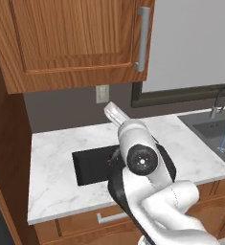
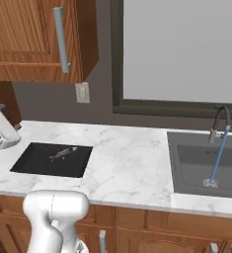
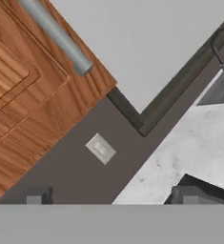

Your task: Take the fish out of the fridge, briefly rinse it in the sink, and place it on the tray next to the sink.

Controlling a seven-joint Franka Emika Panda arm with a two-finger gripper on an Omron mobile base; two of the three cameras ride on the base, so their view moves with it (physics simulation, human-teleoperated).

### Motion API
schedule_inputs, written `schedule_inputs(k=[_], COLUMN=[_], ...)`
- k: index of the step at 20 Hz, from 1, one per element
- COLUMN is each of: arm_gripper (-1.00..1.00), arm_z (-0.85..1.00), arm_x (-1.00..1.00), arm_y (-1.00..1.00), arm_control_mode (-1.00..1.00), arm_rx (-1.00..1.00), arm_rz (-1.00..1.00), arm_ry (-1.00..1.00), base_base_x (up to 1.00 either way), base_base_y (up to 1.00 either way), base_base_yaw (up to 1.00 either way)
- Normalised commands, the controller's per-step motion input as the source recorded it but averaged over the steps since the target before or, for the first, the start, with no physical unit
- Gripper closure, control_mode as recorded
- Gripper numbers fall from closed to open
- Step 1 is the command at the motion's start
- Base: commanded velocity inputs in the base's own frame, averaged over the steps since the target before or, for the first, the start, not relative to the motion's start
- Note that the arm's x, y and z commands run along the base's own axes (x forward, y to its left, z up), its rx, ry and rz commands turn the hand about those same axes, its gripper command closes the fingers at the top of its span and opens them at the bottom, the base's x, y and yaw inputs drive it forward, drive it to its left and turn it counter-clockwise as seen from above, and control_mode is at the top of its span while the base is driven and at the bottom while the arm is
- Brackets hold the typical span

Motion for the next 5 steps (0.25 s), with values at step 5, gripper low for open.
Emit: schedule_inputs(k=[5], arm_gripper=[-1.00], arm_z=[0.94], arm_x=[-1.00], arm_y=[0.00], arm_control_mode=[-1.00], arm_rx=[-0.16], arm_rz=[-0.02], arm_ry=[-0.66], base_base_x=[0.00], base_base_y=[0.00], base_base_yaw=[0.00])
